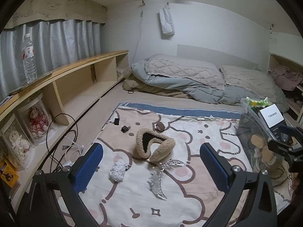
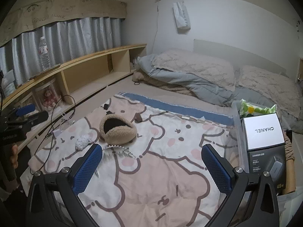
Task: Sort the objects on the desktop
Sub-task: 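Reach the left gripper to the beige fuzzy earmuff and close on its band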
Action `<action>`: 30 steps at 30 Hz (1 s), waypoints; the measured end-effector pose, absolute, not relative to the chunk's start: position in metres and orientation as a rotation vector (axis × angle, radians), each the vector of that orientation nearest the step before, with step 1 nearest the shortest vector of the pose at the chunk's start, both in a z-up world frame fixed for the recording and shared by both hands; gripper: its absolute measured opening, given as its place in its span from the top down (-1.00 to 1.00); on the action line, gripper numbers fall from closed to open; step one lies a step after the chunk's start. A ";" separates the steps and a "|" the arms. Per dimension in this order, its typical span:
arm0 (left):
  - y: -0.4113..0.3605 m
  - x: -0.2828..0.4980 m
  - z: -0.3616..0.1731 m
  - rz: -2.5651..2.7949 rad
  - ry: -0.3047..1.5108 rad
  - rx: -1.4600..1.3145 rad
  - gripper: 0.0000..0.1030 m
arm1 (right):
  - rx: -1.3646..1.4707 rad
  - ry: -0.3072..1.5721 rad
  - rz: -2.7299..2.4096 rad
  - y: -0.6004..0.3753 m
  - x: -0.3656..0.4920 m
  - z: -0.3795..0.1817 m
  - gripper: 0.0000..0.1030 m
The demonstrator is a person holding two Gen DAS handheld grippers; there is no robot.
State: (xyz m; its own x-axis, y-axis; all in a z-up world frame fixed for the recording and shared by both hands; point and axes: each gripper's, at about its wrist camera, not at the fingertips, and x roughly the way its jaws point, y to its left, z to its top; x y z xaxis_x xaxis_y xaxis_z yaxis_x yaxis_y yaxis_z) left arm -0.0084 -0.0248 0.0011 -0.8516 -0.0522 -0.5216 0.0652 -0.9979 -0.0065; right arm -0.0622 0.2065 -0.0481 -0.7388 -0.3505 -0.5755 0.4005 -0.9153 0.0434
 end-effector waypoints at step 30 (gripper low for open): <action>-0.103 -0.095 -0.102 -2.750 0.046 1.101 -1.00 | 1.165 -0.080 -2.347 0.207 -0.119 -0.105 -1.00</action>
State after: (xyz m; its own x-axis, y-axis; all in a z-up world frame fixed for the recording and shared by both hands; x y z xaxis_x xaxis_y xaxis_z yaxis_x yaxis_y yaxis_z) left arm -0.0955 -0.1030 -0.1019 -0.7102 -0.1539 -0.6870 0.1768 -0.9835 0.0374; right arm -0.1190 0.2074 -0.1050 -0.4989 -0.4700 -0.7282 0.4195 -0.8662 0.2716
